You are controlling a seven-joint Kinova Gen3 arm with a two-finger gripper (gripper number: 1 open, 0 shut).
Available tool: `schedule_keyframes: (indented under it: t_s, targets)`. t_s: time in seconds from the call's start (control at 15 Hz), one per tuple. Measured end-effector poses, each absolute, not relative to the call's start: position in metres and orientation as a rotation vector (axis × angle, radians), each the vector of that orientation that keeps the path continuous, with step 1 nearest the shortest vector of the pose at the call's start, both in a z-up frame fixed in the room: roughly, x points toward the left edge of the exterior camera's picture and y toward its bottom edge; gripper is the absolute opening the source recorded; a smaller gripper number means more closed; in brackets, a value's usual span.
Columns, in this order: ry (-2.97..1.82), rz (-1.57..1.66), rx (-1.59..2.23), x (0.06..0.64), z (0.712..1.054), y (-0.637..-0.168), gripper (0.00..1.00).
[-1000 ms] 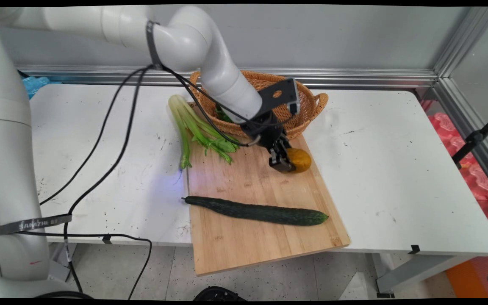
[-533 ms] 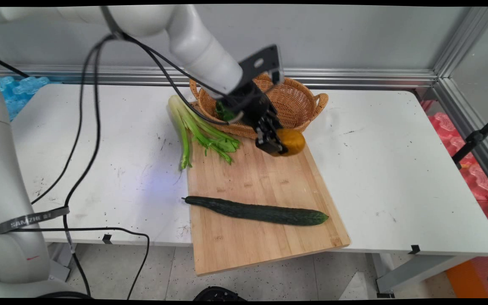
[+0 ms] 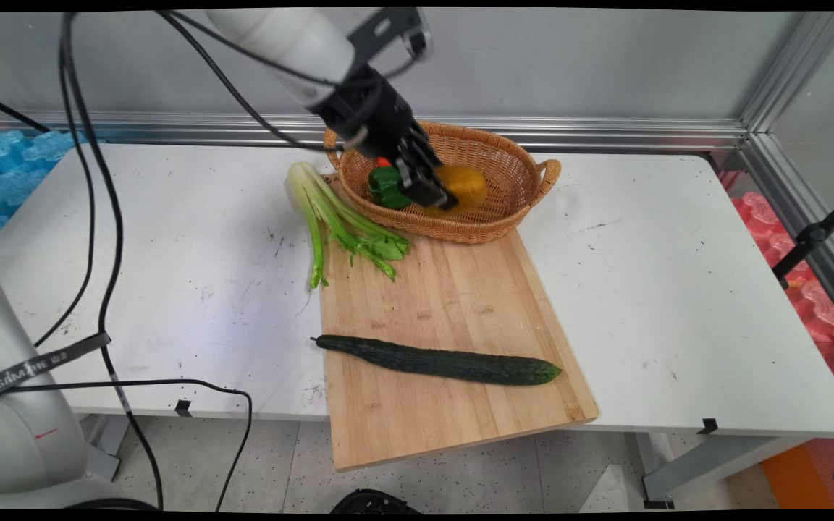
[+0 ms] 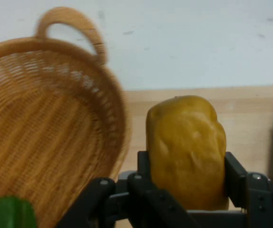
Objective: Place the picked object in the vegetable basket
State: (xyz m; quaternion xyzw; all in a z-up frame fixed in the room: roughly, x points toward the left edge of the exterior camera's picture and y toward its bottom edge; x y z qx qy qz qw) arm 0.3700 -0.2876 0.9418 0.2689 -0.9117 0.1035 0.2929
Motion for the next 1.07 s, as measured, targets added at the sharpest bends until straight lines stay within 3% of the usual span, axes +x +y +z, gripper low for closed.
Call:
schedule_keyframes:
  t_s: [0.6, 1.07]
  targets:
    - [-2.355, 0.34, 0.96, 0.397, 0.96, -0.309, 0.0]
    - [-2.315, 0.373, 1.122, 0.39, 0.936, -0.354, 0.0]
